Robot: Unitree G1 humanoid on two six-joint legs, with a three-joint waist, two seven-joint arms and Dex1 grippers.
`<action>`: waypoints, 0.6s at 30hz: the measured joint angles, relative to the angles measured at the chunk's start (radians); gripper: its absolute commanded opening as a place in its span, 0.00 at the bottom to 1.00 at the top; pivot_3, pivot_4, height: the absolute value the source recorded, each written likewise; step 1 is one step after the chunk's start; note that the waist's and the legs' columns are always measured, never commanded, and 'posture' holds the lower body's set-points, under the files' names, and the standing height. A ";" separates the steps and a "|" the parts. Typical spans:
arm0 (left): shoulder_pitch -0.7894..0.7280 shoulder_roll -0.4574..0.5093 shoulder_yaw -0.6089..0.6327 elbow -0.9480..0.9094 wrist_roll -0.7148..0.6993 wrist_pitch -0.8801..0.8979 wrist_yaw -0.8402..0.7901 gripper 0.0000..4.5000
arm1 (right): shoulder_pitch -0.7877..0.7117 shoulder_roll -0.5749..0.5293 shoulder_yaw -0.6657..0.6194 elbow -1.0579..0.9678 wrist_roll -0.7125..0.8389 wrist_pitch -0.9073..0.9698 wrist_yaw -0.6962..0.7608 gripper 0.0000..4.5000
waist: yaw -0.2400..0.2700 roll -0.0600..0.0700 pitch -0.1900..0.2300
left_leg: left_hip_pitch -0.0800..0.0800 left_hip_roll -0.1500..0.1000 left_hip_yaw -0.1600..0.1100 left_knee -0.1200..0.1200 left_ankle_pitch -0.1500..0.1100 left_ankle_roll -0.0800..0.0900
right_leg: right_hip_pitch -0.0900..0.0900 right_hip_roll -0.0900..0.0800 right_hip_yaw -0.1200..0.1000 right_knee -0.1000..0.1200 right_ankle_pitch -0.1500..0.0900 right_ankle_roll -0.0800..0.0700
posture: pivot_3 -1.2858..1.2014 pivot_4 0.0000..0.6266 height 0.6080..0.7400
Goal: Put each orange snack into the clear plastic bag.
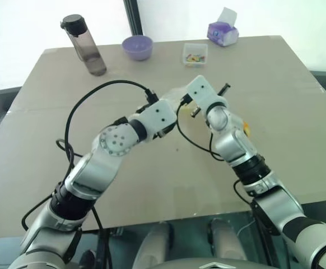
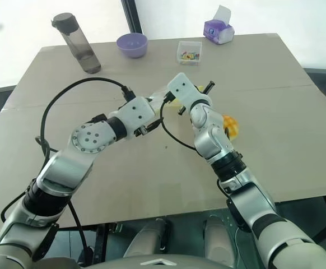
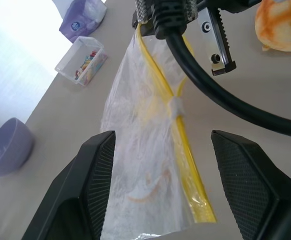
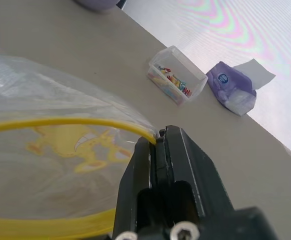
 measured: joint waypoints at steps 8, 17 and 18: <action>-0.017 -0.034 -0.001 -0.037 0.041 0.084 -0.015 0.71 | 0.000 0.013 0.000 0.001 -0.005 0.015 -0.027 0.00 | -0.002 0.000 0.000 | 0.000 0.000 0.000 0.001 0.000 0.000 | 0.000 0.000 0.000 0.001 0.000 0.000 | 0.52 0.24 0.99; -0.021 -0.059 -0.019 -0.074 0.069 0.151 -0.017 0.36 | 0.000 0.016 0.000 0.005 -0.010 0.015 -0.041 0.00 | -0.003 0.000 0.000 | 0.000 0.000 0.000 0.001 0.000 0.000 | 0.000 0.000 0.000 0.002 0.000 0.000 | 0.52 0.24 0.99; -0.021 -0.059 -0.020 -0.075 0.070 0.154 -0.017 0.28 | 0.000 0.016 0.000 0.006 -0.010 0.015 -0.041 0.00 | -0.003 0.000 0.000 | 0.000 0.000 0.000 0.001 0.000 0.000 | 0.000 0.000 0.000 0.002 0.000 0.000 | 0.52 0.24 0.99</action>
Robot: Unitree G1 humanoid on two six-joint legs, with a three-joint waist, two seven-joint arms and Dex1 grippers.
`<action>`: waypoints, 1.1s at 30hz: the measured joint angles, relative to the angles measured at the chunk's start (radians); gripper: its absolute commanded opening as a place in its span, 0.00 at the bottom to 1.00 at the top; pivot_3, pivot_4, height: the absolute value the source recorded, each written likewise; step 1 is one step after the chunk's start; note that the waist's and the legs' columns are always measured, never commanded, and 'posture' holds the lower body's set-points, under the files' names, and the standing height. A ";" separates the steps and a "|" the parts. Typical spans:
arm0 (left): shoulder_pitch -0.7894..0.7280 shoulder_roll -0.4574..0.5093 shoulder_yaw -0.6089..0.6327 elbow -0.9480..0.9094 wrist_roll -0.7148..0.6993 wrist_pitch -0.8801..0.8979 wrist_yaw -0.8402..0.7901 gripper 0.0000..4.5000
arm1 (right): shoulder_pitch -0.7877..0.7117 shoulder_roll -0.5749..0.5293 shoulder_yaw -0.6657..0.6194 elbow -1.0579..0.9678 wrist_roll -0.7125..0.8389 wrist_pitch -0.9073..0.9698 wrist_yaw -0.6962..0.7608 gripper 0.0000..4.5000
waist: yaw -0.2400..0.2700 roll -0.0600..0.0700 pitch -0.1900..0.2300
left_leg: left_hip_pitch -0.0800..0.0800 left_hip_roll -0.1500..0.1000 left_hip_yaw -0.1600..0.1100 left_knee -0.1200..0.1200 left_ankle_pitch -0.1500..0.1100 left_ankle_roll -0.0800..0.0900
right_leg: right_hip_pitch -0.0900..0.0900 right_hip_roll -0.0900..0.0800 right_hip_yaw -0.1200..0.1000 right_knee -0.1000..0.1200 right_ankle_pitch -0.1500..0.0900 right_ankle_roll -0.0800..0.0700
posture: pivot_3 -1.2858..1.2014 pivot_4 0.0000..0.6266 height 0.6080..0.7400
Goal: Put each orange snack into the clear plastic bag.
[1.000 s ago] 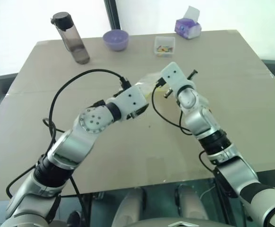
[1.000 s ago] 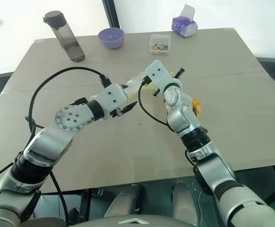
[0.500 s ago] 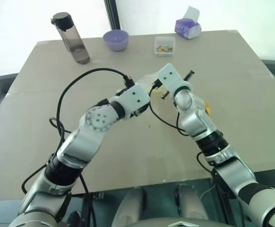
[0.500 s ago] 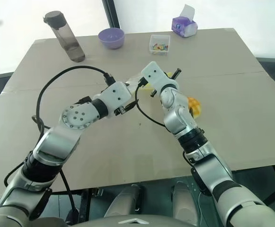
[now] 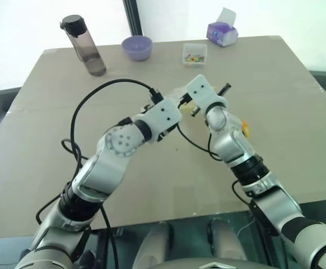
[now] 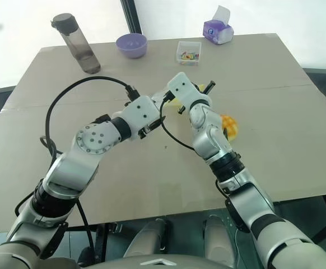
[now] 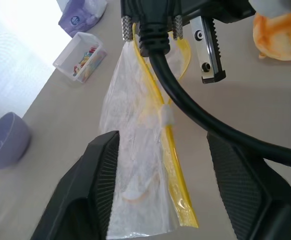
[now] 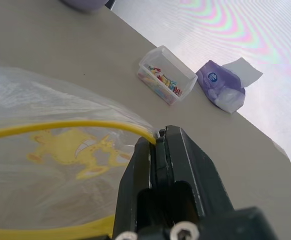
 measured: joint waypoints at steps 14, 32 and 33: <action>-0.008 0.003 0.000 -0.001 0.027 0.032 0.000 0.01 | 0.000 0.000 0.000 0.013 0.000 -0.001 -0.008 0.00 | 0.000 0.000 0.000 | 0.000 0.000 0.000 0.001 0.000 0.000 | 0.000 0.000 0.000 0.000 0.000 0.000 | 0.52 0.24 0.99; 0.102 0.097 0.047 0.248 0.113 -0.575 0.025 0.01 | 0.064 -0.064 0.019 -0.179 -0.005 0.012 0.103 0.00 | 0.002 0.000 0.000 | 0.000 0.000 0.000 0.002 0.000 0.000 | 0.000 0.000 0.000 0.001 0.000 0.000 | 0.52 0.24 0.99; 0.102 0.096 0.052 0.259 0.113 -0.587 0.024 0.01 | 0.071 -0.070 0.022 -0.200 -0.010 0.025 0.114 0.00 | 0.003 0.000 0.000 | 0.000 0.000 0.000 0.002 0.000 0.000 | 0.000 0.000 0.000 0.002 0.000 0.000 | 0.52 0.24 0.99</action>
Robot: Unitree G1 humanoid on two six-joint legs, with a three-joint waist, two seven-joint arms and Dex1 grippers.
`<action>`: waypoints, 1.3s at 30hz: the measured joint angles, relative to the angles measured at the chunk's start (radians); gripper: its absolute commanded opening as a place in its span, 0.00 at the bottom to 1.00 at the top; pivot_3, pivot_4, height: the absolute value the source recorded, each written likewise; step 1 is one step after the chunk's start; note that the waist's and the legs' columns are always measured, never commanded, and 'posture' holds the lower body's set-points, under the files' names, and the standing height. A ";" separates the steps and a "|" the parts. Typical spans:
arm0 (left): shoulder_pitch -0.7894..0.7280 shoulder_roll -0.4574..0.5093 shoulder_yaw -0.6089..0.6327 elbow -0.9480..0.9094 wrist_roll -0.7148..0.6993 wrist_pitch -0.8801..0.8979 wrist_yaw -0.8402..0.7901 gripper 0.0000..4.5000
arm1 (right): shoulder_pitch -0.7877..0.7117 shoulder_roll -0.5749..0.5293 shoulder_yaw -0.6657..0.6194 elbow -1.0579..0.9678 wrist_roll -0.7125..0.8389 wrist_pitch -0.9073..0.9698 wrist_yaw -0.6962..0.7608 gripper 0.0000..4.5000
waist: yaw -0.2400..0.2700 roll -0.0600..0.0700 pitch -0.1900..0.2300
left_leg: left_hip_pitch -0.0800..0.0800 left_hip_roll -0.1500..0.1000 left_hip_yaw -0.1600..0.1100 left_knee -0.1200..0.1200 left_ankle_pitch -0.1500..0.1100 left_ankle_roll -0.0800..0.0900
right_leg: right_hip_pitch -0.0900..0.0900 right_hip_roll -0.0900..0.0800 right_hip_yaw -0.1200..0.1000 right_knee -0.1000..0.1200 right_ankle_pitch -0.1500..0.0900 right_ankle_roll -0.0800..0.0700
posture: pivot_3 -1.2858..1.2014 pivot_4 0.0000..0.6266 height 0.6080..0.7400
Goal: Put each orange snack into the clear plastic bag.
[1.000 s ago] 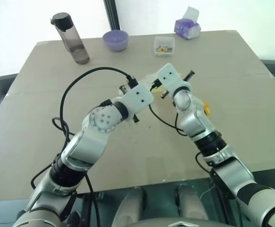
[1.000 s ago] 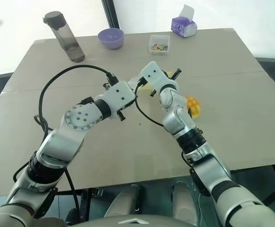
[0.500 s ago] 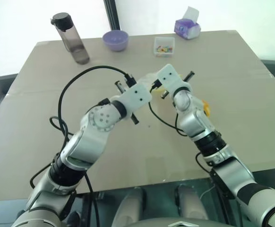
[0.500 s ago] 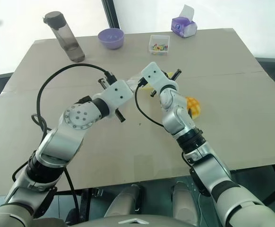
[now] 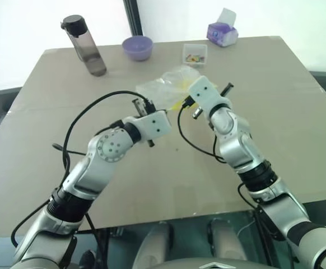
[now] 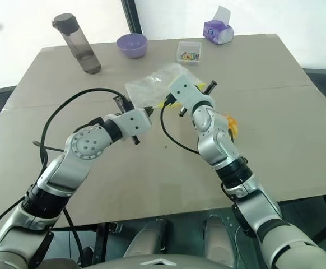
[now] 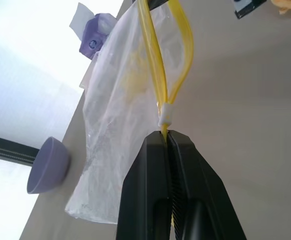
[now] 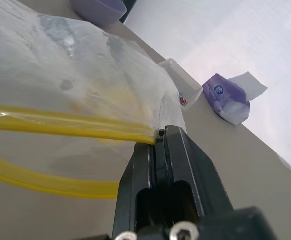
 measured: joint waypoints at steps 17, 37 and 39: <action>-0.015 -0.105 0.020 0.127 0.086 -0.037 0.037 0.51 | 0.054 0.017 0.006 -0.121 -0.088 0.173 -0.033 0.00 | -0.001 0.000 0.000 | 0.000 0.000 0.000 0.003 0.000 0.000 | 0.000 0.000 0.000 0.005 0.000 0.000 | 0.52 0.24 0.99; 0.053 -0.247 0.015 -0.078 0.174 0.152 -0.001 0.51 | 0.041 0.171 -0.050 0.051 -0.093 0.167 -0.313 0.00 | -0.001 0.000 -0.001 | 0.001 0.000 0.000 0.003 0.000 0.000 | -0.001 0.000 0.001 0.007 0.000 0.000 | 0.52 0.24 0.99; 0.053 -0.252 0.014 -0.088 0.173 0.165 -0.017 0.51 | 0.030 0.173 -0.058 0.072 -0.093 0.164 -0.335 0.00 | -0.002 0.000 -0.001 | 0.001 0.000 0.000 0.003 0.000 0.000 | -0.001 0.000 0.001 0.007 0.000 0.000 | 0.52 0.24 0.99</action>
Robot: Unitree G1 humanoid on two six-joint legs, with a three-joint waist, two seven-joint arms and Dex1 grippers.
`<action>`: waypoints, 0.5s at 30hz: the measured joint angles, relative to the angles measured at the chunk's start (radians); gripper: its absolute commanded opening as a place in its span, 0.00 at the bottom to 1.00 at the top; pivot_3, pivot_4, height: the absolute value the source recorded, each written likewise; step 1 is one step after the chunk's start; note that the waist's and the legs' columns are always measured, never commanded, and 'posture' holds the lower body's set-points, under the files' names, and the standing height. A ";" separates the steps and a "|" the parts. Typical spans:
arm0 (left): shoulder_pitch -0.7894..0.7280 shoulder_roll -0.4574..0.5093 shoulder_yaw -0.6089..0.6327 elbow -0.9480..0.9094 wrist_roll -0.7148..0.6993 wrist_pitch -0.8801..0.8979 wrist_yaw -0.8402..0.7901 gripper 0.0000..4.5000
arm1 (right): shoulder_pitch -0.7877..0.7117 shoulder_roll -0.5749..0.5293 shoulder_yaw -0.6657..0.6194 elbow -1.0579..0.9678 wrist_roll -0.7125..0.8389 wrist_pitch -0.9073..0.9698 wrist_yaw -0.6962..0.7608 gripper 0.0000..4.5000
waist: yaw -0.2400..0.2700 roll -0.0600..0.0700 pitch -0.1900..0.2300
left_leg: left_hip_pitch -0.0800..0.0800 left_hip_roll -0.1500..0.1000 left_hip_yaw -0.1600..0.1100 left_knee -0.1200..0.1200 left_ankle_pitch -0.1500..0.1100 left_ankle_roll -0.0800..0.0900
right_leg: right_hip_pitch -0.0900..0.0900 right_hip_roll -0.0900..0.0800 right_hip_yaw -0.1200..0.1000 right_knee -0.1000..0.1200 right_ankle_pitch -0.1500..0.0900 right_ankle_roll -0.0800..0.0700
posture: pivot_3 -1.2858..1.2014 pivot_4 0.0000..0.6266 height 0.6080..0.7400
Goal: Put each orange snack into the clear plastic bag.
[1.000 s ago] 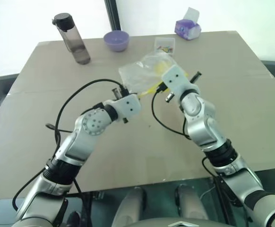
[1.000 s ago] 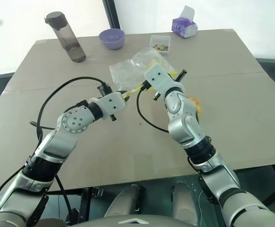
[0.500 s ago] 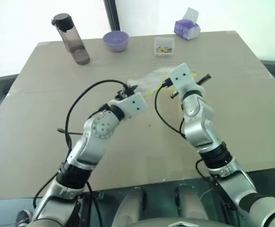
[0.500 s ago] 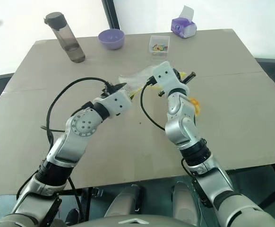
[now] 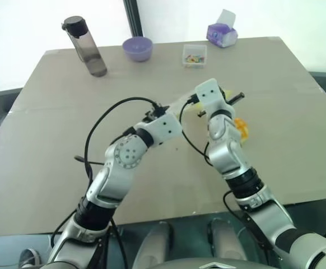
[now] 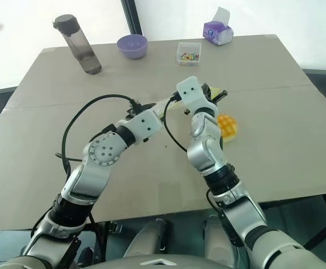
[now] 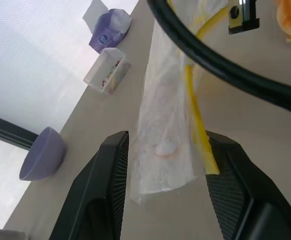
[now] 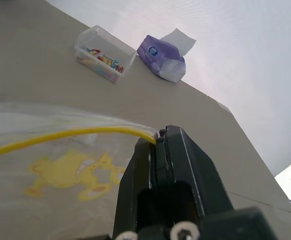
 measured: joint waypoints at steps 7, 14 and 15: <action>0.000 -0.030 -0.010 -0.010 0.005 0.029 -0.009 0.51 | -0.003 0.025 -0.007 0.039 0.005 -0.016 -0.047 0.00 | -0.001 0.000 0.000 | 0.000 0.000 0.000 0.000 0.000 0.000 | 0.000 0.000 0.000 0.000 0.000 0.000 | 0.52 0.24 0.99; -0.017 -0.037 -0.012 -0.008 0.025 0.044 -0.004 0.51 | -0.003 0.039 -0.001 0.040 0.006 -0.017 -0.061 0.00 | -0.001 0.000 0.000 | 0.000 0.000 0.000 0.000 0.000 0.000 | 0.000 0.000 0.000 0.000 0.000 0.000 | 0.52 0.24 0.99; -0.018 -0.037 -0.012 -0.008 0.026 0.044 -0.004 0.51 | -0.003 0.039 0.000 0.040 0.006 -0.017 -0.060 0.00 | -0.001 0.000 0.000 | 0.000 0.000 0.000 0.000 0.000 0.000 | 0.000 0.000 0.000 0.000 0.000 0.000 | 0.52 0.24 0.99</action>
